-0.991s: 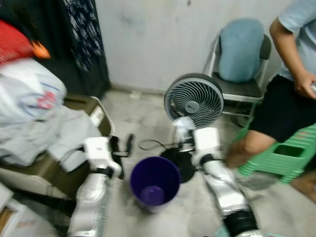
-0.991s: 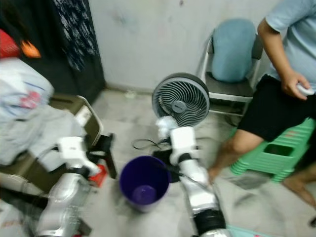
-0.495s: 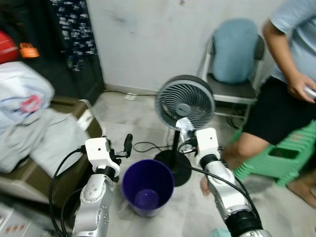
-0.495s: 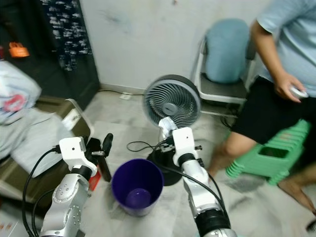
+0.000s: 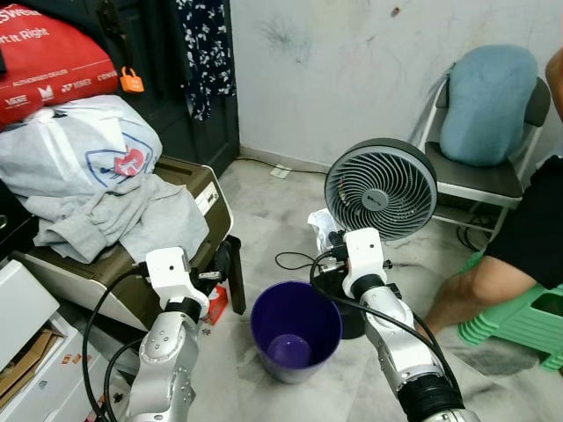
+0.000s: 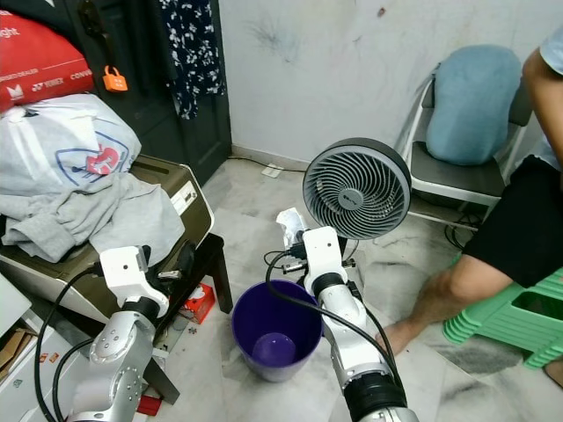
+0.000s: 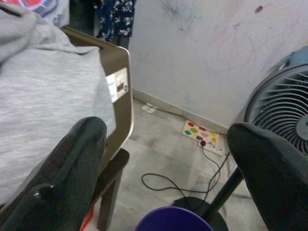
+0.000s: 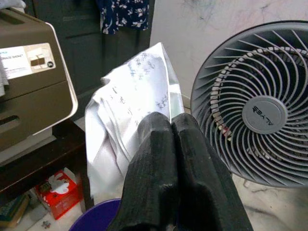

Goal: Clean up the room

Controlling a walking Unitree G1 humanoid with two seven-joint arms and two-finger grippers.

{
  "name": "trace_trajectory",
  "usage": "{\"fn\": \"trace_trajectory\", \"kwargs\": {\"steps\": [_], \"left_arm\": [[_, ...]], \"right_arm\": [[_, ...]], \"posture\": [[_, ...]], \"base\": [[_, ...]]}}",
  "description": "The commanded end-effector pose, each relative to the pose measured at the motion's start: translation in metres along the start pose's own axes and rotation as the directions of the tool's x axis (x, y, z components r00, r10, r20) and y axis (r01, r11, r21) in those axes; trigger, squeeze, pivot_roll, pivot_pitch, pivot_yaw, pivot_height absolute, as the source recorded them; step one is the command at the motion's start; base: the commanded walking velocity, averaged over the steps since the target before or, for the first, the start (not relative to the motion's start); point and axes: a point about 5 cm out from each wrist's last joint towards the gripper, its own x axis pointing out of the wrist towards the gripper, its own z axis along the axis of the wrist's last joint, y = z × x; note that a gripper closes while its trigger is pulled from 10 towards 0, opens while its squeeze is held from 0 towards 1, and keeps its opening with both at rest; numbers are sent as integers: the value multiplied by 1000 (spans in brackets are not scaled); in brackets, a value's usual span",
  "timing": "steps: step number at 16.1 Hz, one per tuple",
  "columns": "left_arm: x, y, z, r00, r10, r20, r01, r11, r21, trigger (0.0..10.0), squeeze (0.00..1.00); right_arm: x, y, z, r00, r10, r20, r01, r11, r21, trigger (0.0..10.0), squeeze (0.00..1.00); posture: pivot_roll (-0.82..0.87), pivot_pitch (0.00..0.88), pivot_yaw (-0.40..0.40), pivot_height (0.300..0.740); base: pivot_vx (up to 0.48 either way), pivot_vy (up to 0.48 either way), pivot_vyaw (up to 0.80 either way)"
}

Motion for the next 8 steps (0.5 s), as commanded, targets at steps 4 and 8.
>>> {"fn": "trace_trajectory", "kwargs": {"steps": [4, 8], "left_arm": [[3, -3, 1, 1000, -14, -6, 14, 1000, 1, 10000, 0], [2, -4, 1, 1000, -15, -8, 15, 1000, -1, 10000, 0]], "right_arm": [[1, -4, 0, 1000, -12, -8, 12, 1000, 3, 10000, 0], [0, -4, 0, 1000, -12, -7, 12, 1000, 3, 10000, 0]], "posture": [[-55, 0, -25, 740], [-57, 0, -25, 740]], "base": [[0, 123, 0], [0, 260, 0]]}}
